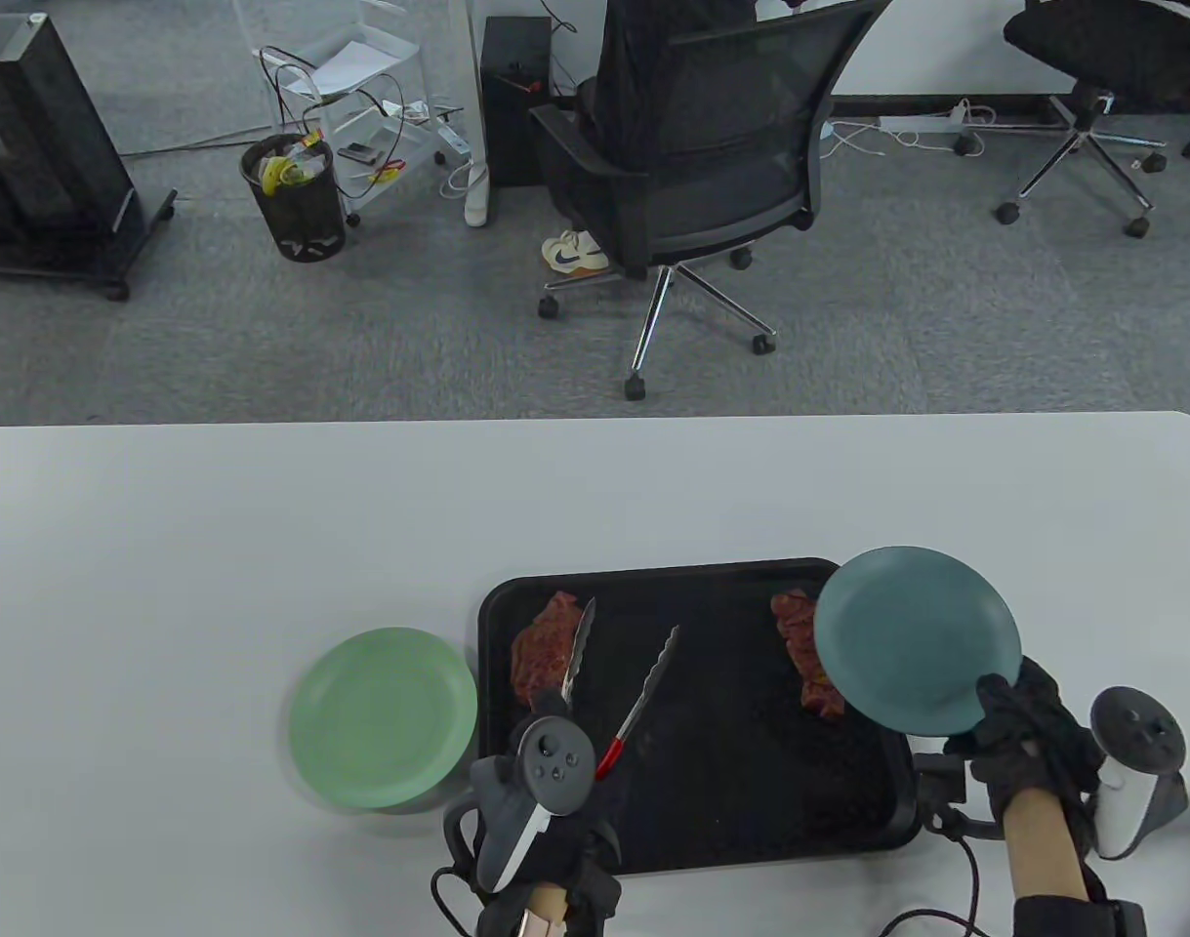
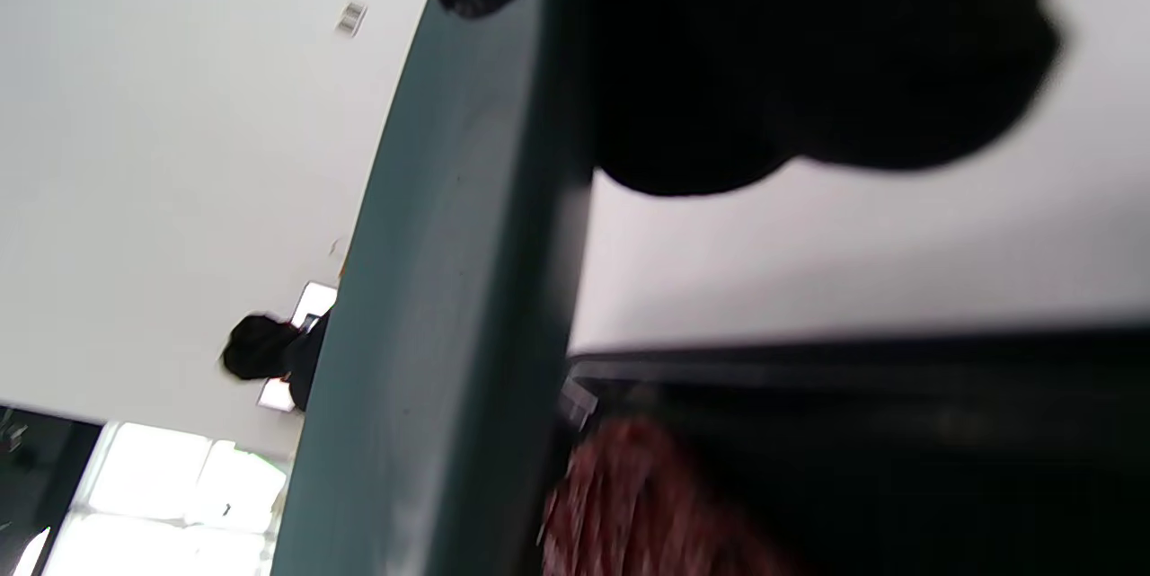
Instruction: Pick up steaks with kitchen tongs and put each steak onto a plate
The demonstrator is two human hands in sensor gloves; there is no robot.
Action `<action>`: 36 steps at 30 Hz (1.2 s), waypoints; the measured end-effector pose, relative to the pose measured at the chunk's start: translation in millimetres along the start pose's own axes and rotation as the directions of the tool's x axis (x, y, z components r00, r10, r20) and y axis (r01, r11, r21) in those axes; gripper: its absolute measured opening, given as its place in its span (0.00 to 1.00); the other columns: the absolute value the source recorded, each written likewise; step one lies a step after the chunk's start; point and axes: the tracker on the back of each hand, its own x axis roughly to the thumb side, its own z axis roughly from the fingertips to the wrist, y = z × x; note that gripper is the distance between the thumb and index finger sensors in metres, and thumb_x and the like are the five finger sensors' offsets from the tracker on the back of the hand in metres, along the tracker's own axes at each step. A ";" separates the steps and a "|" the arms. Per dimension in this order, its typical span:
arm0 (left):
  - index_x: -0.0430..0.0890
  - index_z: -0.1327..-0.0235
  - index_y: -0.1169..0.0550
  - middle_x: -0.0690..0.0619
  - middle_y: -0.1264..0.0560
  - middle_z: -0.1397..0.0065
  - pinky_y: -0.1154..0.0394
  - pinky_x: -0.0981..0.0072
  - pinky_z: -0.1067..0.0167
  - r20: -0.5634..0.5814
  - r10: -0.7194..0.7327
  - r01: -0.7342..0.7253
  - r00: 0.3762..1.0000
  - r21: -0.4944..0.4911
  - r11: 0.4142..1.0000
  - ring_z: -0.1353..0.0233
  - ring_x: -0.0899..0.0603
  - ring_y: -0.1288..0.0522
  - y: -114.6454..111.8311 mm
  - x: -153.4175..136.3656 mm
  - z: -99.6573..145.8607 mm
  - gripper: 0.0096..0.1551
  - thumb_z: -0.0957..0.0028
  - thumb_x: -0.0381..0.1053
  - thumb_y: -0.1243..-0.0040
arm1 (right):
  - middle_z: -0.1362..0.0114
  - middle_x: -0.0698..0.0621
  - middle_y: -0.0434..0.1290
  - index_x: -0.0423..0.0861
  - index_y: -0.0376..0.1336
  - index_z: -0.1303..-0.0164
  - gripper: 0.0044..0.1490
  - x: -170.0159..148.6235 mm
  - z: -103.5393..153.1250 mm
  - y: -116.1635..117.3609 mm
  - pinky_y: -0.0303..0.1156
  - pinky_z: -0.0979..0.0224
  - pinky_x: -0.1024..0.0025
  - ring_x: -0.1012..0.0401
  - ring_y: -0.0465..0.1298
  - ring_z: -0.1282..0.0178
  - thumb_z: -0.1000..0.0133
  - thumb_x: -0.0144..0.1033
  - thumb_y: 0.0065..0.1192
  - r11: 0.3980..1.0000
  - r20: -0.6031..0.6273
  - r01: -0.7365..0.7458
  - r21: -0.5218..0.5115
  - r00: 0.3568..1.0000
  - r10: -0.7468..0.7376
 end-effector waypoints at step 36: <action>0.37 0.23 0.49 0.33 0.40 0.28 0.24 0.52 0.48 -0.252 -0.084 0.080 0.964 -0.026 0.996 0.41 0.33 0.28 -2.7 -31.4 -25.9 0.63 0.64 0.62 0.32 | 0.42 0.36 0.71 0.33 0.52 0.32 0.33 -15.0 15.8 36.3 0.82 0.67 0.64 0.49 0.80 0.64 0.47 0.27 0.54 0.986 0.061 -0.017 0.163 0.998 0.007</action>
